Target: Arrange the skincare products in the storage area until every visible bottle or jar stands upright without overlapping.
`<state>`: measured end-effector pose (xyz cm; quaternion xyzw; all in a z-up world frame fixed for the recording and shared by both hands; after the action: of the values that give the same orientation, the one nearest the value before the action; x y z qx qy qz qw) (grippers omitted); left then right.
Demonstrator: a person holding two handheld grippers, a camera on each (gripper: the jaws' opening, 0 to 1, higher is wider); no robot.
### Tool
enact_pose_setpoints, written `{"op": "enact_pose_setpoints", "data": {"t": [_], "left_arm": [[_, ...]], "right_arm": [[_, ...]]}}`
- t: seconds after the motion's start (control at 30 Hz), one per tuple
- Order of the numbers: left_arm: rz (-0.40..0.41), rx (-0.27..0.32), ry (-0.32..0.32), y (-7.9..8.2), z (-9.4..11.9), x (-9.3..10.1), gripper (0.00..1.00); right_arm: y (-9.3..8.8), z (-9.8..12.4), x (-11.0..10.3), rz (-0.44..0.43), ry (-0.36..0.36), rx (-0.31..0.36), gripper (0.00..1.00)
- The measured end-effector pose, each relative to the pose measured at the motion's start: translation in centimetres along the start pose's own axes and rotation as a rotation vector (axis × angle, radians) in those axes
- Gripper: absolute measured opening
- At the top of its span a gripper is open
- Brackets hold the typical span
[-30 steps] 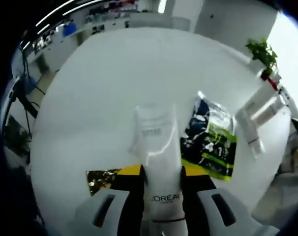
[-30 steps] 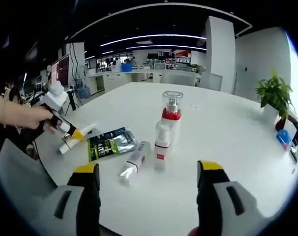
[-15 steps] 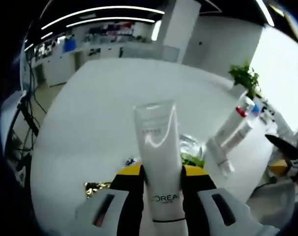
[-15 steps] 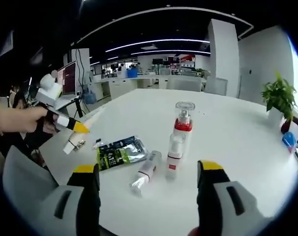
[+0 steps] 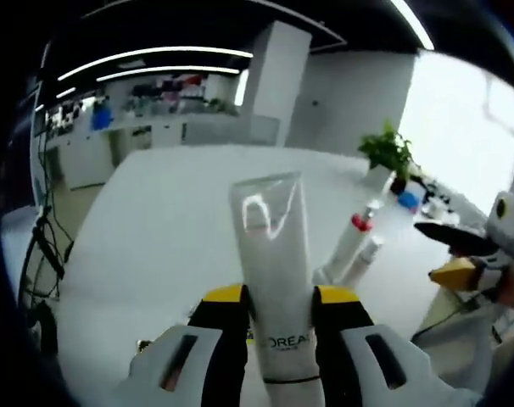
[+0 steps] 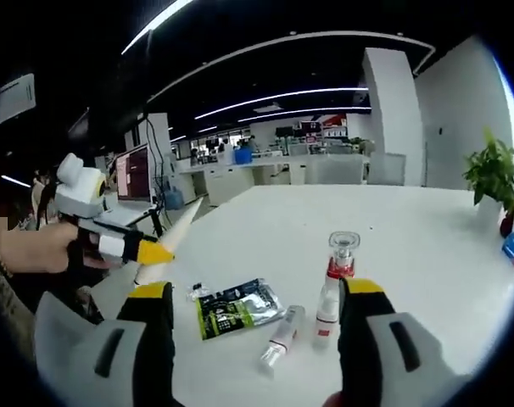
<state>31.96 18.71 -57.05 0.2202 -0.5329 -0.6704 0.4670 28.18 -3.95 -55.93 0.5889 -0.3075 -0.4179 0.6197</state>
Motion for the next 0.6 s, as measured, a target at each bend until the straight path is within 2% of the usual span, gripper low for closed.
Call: {"op": "enact_pose_setpoints", "data": {"t": [0.17,0.33,0.6], "left_arm": [[-0.070,0.038,-0.024,1.2,0.5,1.7,0.26],[-0.118,0.072,-0.062,2.0,0.5,3.1,0.26],[-0.199,0.117,-0.150,2.8,0.5,6.3,0.26]], "right_arm": [[2.3,-1.1,-1.4,-0.040,0.068,0.067,0.78],[3.6,-1.7,-2.4,-0.055,0.121,0.096,0.75],[5.4,-2.9,-3.4,-0.129,0.200,0.127,0.68]]}}
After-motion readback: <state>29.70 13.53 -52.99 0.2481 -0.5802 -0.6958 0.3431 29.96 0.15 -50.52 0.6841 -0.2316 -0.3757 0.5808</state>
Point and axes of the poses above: the point that each gripper's makers call its tool centre point, and the gripper's own axes: z roughly backward along the fingers, x roughly to its right, y roughly out of its top, the point moved 8 cm from there along z, roughly backward along the fingers, and after that the axes turned 8 degrees about x, right-handed, at the moved point
